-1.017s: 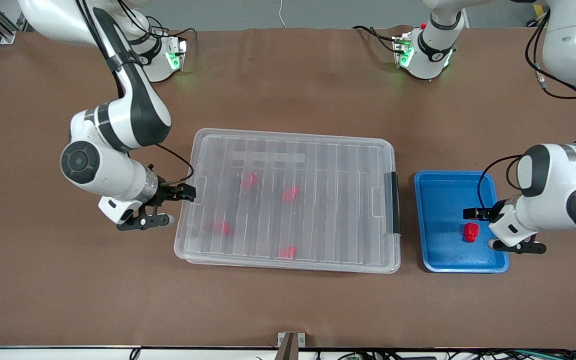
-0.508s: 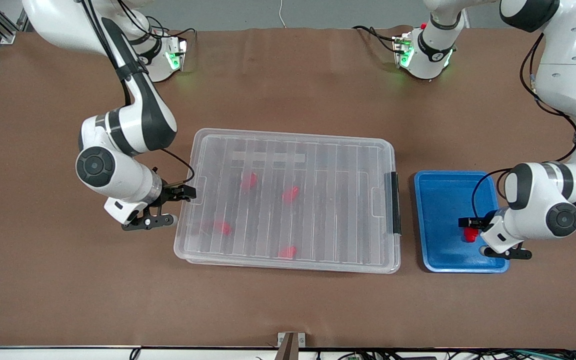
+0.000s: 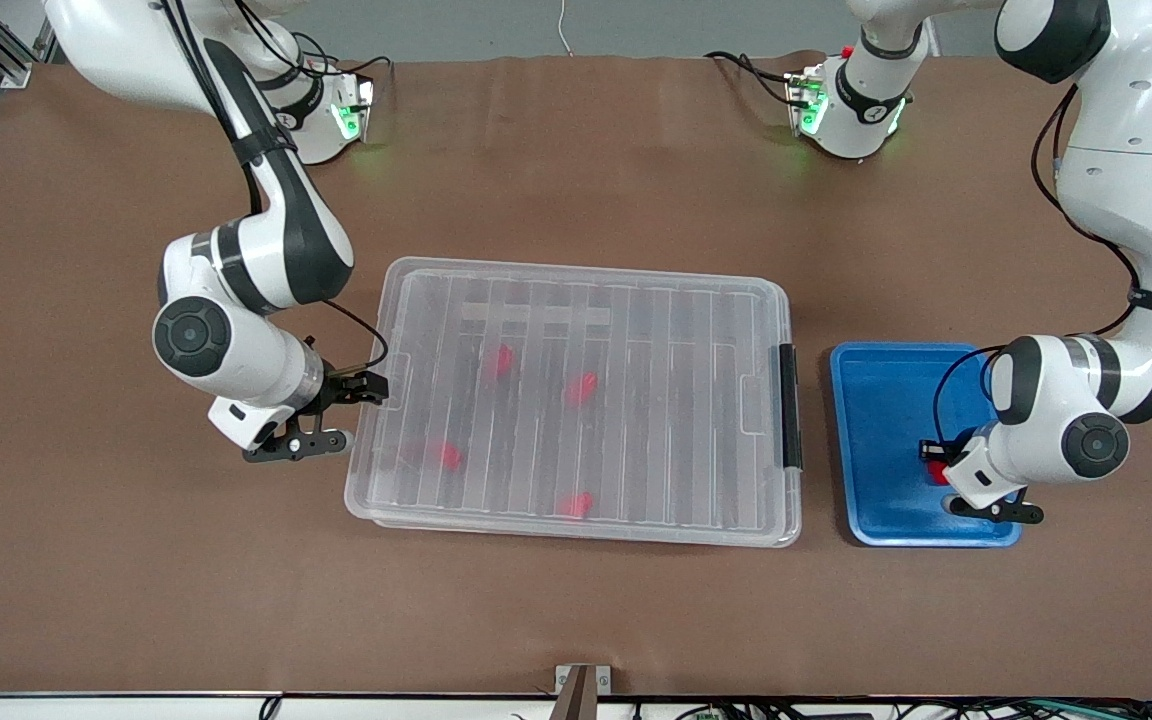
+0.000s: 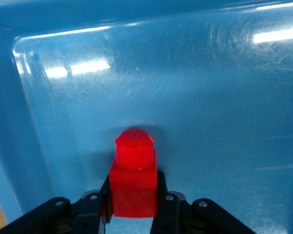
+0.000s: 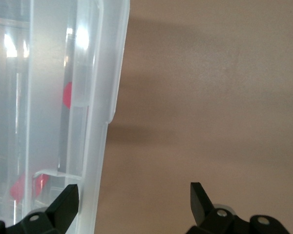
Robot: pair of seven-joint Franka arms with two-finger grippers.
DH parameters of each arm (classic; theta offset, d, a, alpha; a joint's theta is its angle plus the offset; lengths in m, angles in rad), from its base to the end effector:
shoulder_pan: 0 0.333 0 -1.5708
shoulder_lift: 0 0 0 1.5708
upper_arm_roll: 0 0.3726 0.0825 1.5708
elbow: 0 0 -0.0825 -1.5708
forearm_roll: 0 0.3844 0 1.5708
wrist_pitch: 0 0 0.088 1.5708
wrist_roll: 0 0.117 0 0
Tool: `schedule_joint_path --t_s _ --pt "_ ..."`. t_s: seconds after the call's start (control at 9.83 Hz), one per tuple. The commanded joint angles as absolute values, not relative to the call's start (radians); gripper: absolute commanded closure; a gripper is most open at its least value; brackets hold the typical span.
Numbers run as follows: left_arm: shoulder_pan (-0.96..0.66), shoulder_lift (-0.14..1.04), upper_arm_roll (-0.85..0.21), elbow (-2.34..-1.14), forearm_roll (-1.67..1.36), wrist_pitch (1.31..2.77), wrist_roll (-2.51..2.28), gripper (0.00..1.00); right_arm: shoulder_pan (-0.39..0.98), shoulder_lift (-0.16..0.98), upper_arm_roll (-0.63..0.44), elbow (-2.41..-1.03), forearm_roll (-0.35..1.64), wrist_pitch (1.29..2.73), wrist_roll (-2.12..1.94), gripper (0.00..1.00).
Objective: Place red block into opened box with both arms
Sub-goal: 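Grasp the red block with the left gripper while the right gripper slides the lid open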
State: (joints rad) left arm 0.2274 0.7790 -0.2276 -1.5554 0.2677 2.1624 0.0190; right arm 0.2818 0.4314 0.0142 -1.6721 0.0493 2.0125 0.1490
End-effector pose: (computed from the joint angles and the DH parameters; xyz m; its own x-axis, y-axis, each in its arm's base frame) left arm 0.7236 0.0401 0.2138 0.9805 -0.1292 -0.1479 -0.1358 -0.9901 -0.0353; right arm 0.6506 0.2006 0.3884 0.9875 0.1236 -0.0976 0.1208 -0.9921 -0.0343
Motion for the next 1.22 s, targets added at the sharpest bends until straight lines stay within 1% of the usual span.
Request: schedule_joint_path --t_s 0.0,0.41,0.51,0.71,1.02,1.12 --pt "0.236 0.781 -0.238 -1.537 0.287 2.171 0.014 1.0 0.24 0.426 0.015 -1.687 0.005 2.013 0.155 0.0" --pt "0.227 0.642 -0.296 -1.534 0.226 2.021 0.006 1.0 0.138 0.413 0.011 -1.678 -0.092 1.912 0.152 0.0" --pt "0.227 0.617 -0.328 -1.534 0.209 1.984 -0.011 1.0 0.115 0.411 0.009 -1.666 -0.122 1.887 0.134 0.0" --pt "0.226 0.557 -0.409 -1.532 0.202 1.912 -0.102 1.0 0.065 0.411 0.009 -1.628 -0.15 1.838 0.078 0.0" --pt "0.218 0.548 -0.564 -1.532 0.209 1.872 -0.317 1.0 0.074 0.411 0.009 -1.615 -0.15 1.836 0.09 0.0" --pt "0.194 0.551 -0.598 -1.532 0.212 1.871 -0.387 1.0 0.077 0.408 0.011 -1.593 -0.147 1.835 0.097 0.0"
